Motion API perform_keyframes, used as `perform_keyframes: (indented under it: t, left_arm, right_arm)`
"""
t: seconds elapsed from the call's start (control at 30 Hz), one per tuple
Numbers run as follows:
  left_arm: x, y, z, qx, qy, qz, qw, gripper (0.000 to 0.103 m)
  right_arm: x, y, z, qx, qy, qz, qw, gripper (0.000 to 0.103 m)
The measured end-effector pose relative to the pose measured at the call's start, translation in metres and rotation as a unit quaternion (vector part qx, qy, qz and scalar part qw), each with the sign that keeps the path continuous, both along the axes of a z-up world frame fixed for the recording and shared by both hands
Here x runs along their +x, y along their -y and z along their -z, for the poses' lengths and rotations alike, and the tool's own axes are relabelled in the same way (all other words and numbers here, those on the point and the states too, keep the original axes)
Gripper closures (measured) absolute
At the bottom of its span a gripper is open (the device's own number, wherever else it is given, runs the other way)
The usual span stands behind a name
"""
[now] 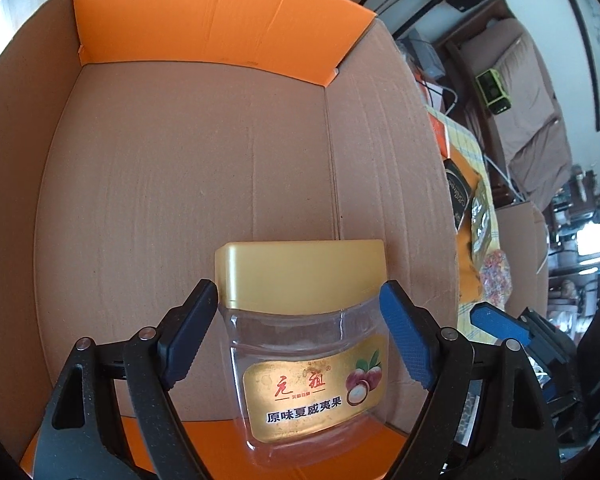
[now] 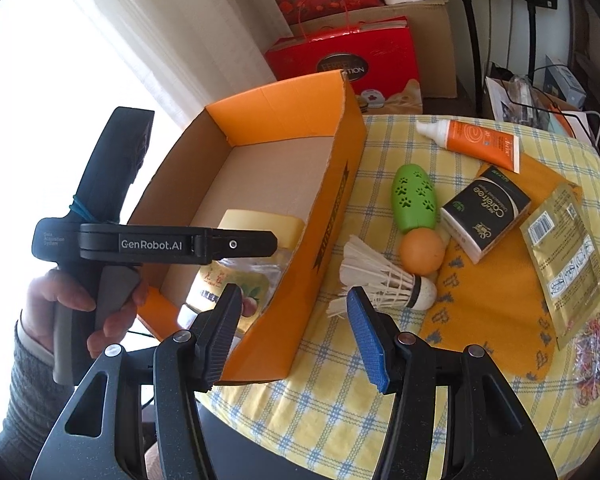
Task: Organize objects
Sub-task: 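Turn the jar lid-up and set it on the box floor, then open the left gripper and withdraw it from the jar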
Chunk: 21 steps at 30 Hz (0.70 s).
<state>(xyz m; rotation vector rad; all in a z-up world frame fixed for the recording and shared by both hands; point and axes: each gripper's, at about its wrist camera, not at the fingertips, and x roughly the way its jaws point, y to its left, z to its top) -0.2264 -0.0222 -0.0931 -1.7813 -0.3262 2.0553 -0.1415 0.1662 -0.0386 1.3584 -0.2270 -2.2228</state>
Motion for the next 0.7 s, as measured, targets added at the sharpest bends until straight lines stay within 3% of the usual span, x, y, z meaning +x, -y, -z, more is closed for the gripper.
perform_keyframes:
  t: [0.17,0.23,0.53,0.7]
  left_arm:
    - [0.002,0.013,0.004,0.043,0.008,-0.005,0.9991,0.022]
    - [0.003,0.016,0.004,0.039,0.007,-0.013,0.9991,0.022]
    - [0.034,0.006,-0.04,0.015,-0.095,-0.012,0.9953,0.009]
    - [0.058,-0.013,-0.061,0.03,-0.133,0.004,0.9907,0.003]
  right_arm:
    - [0.008,-0.009,-0.006,-0.002,-0.009,0.004,1.0,0.047]
    - [0.01,-0.013,-0.009,-0.003,-0.013,0.008,1.0,0.047]
    - [0.018,-0.039,-0.018,0.025,-0.033,0.04,0.998,0.033]
    - [0.023,-0.062,-0.021,0.033,-0.039,0.064,0.997,0.024]
